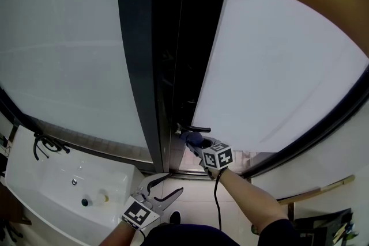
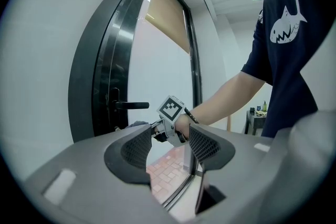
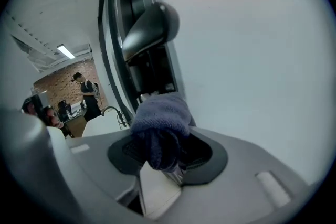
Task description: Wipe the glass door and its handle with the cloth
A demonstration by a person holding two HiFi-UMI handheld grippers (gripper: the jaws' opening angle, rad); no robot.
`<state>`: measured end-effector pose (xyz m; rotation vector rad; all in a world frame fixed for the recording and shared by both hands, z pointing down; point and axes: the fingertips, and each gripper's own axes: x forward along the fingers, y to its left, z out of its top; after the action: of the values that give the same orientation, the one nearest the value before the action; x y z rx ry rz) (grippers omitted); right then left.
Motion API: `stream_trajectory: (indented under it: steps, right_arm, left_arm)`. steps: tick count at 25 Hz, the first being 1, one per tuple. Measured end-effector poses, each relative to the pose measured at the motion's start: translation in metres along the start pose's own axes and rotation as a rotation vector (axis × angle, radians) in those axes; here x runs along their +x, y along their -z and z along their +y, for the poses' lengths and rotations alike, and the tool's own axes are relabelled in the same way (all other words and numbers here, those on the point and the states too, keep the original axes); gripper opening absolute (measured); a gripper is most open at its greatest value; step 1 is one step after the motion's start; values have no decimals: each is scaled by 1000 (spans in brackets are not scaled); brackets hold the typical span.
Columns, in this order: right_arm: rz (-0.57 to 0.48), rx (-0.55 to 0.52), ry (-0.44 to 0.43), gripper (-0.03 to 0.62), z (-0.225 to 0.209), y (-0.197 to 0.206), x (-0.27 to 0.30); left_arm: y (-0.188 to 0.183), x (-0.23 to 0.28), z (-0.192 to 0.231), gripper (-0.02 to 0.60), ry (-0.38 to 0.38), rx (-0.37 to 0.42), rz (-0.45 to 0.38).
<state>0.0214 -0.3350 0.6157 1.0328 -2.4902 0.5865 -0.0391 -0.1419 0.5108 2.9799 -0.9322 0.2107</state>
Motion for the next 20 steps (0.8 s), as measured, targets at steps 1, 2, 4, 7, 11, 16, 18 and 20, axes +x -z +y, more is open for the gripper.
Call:
stream_trajectory:
  steps: [1, 2, 4, 7, 11, 16, 18, 20]
  right_arm:
    - [10, 2, -17, 161, 5, 6, 3]
    - [18, 6, -32, 161, 11, 11, 7]
    - [38, 2, -56, 161, 22, 17, 16]
    - [60, -19, -88, 161, 38, 19, 35]
    - [74, 4, -91, 161, 38, 10, 55]
    - [70, -11, -70, 163, 24, 3, 61]
    - [63, -6, -64, 163, 19, 0, 58]
    - [54, -10, -52, 163, 15, -2, 54]
  left_arm:
    - [0, 0, 1, 221, 0, 1, -1]
    - [0, 1, 1, 221, -1, 0, -4]
    - [0, 2, 1, 221, 0, -6, -9]
    - [-5, 4, 4, 221, 3, -1, -12]
    - [-8, 4, 6, 221, -2, -1, -14]
    - [3, 1, 12, 221, -16, -14, 7]
    - [0, 1, 13, 221, -19, -24, 2]
    - [3, 1, 12, 221, -13, -22, 10]
